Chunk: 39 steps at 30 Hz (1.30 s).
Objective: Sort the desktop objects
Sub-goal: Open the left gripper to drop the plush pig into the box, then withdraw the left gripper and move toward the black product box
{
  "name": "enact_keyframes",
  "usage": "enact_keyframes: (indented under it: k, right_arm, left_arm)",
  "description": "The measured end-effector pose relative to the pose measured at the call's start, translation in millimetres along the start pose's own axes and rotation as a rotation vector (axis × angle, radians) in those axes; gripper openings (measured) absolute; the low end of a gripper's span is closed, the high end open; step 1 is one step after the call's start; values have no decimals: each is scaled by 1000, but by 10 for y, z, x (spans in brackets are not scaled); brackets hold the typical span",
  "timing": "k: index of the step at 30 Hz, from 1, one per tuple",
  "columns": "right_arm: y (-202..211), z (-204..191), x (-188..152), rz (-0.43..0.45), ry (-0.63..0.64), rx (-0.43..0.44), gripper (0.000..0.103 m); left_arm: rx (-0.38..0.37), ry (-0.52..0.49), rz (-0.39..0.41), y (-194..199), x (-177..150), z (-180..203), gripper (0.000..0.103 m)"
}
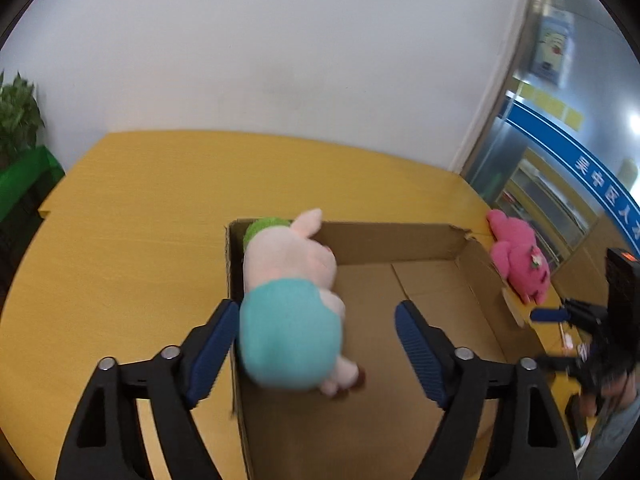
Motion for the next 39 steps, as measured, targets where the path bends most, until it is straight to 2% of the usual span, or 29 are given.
enact_keyframes:
  k: [1, 2, 3, 5, 6, 8, 9, 10, 13, 17, 20, 22, 26, 30, 34, 39]
  right_arm:
    - [-234, 123, 198, -7, -28, -8, 90]
    - [-438, 228, 215, -15, -64, -6, 90]
    - [-116, 331, 136, -19, -96, -5, 90]
    - [-312, 517, -67, -51, -156, -18, 90]
    - [-138, 779, -176, -77, -178, -35, 90]
    - [-212, 842, -404, -112, -218, -95, 90]
    - [-218, 831, -475, -112, -232, -97, 90]
    - [-188, 783, -526, -78, -236, -95, 90]
    - [-121, 695, -587, -28, -251, -112, 90]
    - [-173, 607, -639, 32, -231, -177, 91]
    - [-181, 529, -647, 71, -248, -212, 91]
    - [-176, 283, -645, 120, -244, -239, 91]
    - [-17, -258, -552, 229, -161, -278, 91]
    - [48, -652, -445, 306, -93, -293, 92]
    - [-84, -896, -287, 348, -76, -289, 92]
    - [-203, -998, -192, 356, -71, -298, 92]
  left_arm:
    - [4, -16, -7, 84, -116, 5, 87]
    - [4, -32, -25, 140, -247, 19, 87]
    - [-5, -51, -55, 182, -433, 57, 87]
    - [-42, -86, -85, 224, -729, 120, 87]
    - [-46, -100, -88, 237, -849, 144, 87]
    - [-28, -114, -118, 223, -1108, 164, 87]
    - [-18, -103, -134, 197, -1197, 134, 87]
    - [-9, -78, -156, 156, -1274, 89, 87]
    - [-1, -25, -181, 78, -1377, -45, 87]
    - [16, -79, -159, 100, -1415, -16, 87]
    - [40, -76, -153, 110, -1414, -7, 87]
    - [65, -46, -116, 187, -1374, -14, 87]
    - [126, -29, 70, 568, -1227, 99, 87]
    - [151, -5, 203, 873, -1117, 262, 91]
    - [153, 6, 262, 1024, -1112, 400, 93]
    - [169, -15, 270, 1103, -1176, 531, 93]
Point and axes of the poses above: each gripper's, at about its wrist camera, not at the fingertips, and y roughly against the way its jaws point, z to its right, x to its top, the point moved 4 cm from there along -y, roughly the way its jaws point, and after that the axes turned 9 degrees about x, right-handed, at the moved point
